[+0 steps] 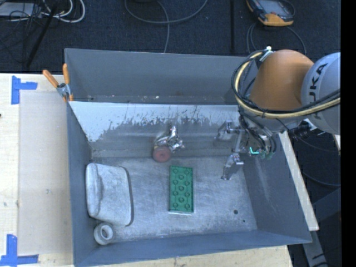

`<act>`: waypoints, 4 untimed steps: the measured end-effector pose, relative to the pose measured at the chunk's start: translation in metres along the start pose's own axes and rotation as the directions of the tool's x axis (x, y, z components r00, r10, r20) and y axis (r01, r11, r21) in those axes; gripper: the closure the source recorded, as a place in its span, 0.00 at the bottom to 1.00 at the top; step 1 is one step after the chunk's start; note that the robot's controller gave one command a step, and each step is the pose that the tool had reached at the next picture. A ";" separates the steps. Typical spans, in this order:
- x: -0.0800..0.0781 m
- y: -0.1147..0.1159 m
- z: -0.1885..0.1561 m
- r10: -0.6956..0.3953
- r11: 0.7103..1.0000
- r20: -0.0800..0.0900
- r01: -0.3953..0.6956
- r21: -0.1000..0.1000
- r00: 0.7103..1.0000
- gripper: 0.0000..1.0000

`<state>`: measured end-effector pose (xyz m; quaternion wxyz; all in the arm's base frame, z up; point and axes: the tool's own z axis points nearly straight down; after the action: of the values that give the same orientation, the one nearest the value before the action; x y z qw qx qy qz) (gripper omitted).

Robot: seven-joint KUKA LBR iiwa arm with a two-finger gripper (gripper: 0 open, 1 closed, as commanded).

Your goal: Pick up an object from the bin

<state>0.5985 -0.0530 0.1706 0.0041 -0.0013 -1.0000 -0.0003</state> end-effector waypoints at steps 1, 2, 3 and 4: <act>-0.002 0.061 0.099 -0.238 0.971 0.010 0.238 0.004 0.971 0.00; 0.035 0.103 0.071 -0.688 0.726 0.005 0.688 0.004 0.726 0.00; -0.002 0.144 0.071 -0.999 0.048 0.003 0.999 0.008 0.048 0.00; 0.036 0.232 0.096 -0.984 -0.178 -0.012 0.984 0.010 -0.178 0.00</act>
Offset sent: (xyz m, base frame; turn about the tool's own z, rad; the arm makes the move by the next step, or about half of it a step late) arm -0.0009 0.0613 -0.1006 -0.2409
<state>0.5622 0.1791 0.0750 0.0025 0.7667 -0.6420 0.0044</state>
